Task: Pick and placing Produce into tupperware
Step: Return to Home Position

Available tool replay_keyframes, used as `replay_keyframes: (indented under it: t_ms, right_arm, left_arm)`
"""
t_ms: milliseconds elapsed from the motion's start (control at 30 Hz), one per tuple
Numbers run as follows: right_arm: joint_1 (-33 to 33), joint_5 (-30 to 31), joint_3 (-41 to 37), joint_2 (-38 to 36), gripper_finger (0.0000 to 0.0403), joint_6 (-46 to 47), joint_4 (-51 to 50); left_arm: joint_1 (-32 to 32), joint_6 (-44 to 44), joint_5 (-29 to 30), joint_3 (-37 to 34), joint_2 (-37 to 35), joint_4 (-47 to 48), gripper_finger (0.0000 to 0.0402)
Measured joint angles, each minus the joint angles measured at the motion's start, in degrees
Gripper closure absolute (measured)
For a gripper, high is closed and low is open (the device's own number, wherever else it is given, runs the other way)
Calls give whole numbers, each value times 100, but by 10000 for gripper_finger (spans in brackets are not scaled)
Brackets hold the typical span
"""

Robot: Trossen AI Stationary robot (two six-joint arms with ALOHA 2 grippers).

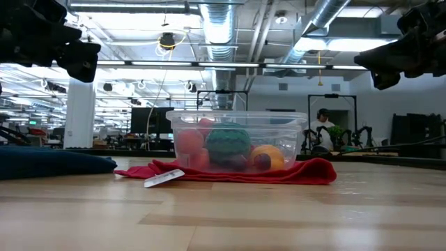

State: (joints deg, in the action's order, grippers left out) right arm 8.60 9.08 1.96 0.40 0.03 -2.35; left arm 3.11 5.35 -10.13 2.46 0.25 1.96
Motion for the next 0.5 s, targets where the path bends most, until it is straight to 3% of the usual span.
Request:
replay_keyframes:
  t_ms: [500]
  right_arm:
    - [0,0,0,0,301,0,0]
  left_arm:
    - [0,-135,183,-2,0,11,242]
